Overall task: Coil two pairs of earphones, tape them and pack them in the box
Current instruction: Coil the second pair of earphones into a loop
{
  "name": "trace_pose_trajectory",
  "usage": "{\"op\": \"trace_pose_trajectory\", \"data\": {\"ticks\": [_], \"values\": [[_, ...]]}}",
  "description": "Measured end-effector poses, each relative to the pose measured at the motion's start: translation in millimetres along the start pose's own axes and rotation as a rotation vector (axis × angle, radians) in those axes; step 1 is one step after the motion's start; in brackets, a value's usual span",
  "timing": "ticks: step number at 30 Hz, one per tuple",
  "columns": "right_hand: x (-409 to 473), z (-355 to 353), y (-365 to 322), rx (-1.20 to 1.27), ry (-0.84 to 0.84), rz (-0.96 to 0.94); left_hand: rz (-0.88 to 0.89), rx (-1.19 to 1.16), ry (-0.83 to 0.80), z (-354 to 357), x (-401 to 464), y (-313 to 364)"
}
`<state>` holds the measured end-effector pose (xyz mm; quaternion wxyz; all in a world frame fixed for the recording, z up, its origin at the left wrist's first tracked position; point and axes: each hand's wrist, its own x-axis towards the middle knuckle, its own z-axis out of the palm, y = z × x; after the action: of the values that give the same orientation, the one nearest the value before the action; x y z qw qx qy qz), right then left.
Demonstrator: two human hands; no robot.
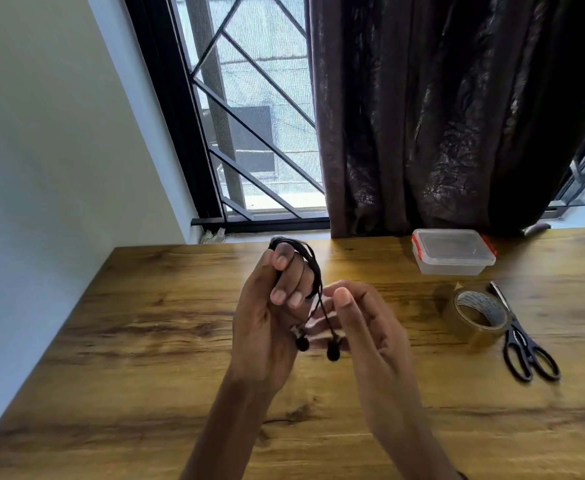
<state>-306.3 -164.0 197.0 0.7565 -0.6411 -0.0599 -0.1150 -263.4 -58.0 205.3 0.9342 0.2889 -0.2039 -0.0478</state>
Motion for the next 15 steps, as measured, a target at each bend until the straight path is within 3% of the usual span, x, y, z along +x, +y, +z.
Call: {"op": "trace_pose_trajectory", "data": {"ticks": [6, 11, 15], "values": [[6, 4, -3, 0.049, -0.101, -0.053, 0.012, 0.076, -0.156, -1, 4, 4], [10, 2, -2, 0.088, -0.062, -0.038, 0.027, 0.350, -0.189, -4, 1, 12], [13, -2, -2, 0.093, -0.042, -0.043, -0.006, 0.437, -0.221, -2, -1, 17]]}}
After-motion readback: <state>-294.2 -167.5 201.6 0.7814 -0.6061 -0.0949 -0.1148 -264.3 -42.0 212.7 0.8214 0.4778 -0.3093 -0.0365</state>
